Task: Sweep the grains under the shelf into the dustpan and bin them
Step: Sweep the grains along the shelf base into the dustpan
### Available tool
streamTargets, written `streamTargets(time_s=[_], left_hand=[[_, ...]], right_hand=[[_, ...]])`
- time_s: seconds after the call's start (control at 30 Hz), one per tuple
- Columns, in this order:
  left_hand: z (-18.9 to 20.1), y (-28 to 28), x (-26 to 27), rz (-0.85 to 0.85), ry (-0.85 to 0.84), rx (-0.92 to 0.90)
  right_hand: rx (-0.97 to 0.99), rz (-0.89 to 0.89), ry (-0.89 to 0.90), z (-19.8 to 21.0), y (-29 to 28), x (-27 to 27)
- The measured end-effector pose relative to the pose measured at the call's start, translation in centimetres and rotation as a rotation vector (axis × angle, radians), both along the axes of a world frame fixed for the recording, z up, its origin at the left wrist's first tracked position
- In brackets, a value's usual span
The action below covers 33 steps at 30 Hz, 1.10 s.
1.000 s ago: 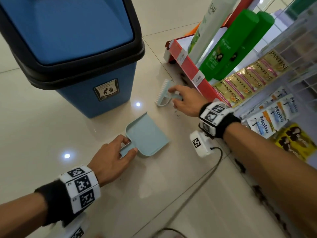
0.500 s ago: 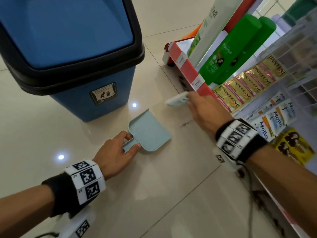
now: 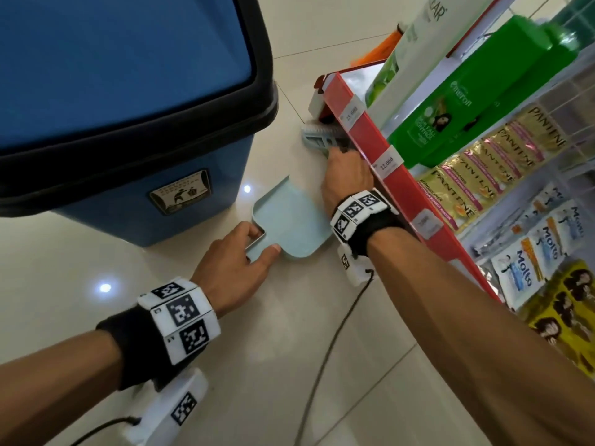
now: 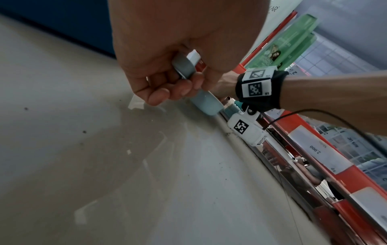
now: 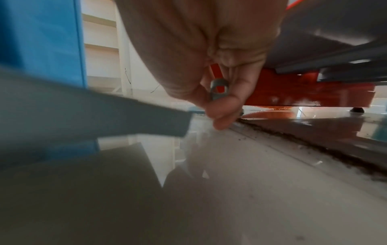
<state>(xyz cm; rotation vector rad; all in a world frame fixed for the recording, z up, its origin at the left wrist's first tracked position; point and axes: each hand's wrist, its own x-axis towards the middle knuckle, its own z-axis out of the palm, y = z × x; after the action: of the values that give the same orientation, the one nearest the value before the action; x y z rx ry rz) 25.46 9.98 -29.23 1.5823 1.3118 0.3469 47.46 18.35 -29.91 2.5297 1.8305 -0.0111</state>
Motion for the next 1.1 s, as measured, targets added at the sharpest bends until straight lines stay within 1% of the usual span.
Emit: streamTargets(time_s=[0.1,0.23,0.3,0.37,0.43,0.53,0.63,0.73,0.83,0.97,1.03,1.1], left_hand=[[-0.2,-0.1,0.3,-0.032,0.005,-0.007],[0.0,-0.2,0.3,-0.049,-0.007,-0.007],[0.0,-0.2,0.3,-0.052,-0.007,-0.005],[-0.1,-0.2,0.3,-0.059,-0.007,0.001],[-0.1,-0.1,0.4,-0.064,-0.004,0.008],[-0.1,-0.2,0.4,-0.066,0.013,0.014],[-0.2,-0.4,0.1,-0.055,0.031,0.015],[0.0,-0.6,-0.2,-0.052,0.044,0.010],[0.3,-0.9,-0.6,-0.056,0.052,0.012],[0.6,-1.8,-0.9,-0.073,0.057,0.002],[0.6,-2.2,-1.0,-0.093,0.059,-0.008],[0.6,-2.6,-1.1,-0.113,0.068,-0.014]], right_hand=[[-0.092,0.014,-0.037,1.1,-1.2,0.2],[-0.187,-0.009,-0.007,3.8,-5.1,0.7],[-0.197,-0.016,-0.002,5.0,-7.5,0.8],[-0.156,0.009,-0.006,5.8,-8.6,0.8],[-0.067,0.048,-0.022,6.1,-7.7,0.5],[0.045,0.099,-0.062,6.2,-4.6,-0.8],[0.026,0.113,-0.069,5.7,-1.5,-1.8],[-0.057,0.092,-0.070,5.7,-1.1,-1.8],[-0.160,0.049,-0.025,6.4,-4.0,-0.9],[-0.301,0.024,0.028,8.4,-10.5,1.9],[-0.300,0.031,0.040,9.8,-12.3,2.6],[-0.216,0.065,0.074,10.9,-12.5,2.7]])
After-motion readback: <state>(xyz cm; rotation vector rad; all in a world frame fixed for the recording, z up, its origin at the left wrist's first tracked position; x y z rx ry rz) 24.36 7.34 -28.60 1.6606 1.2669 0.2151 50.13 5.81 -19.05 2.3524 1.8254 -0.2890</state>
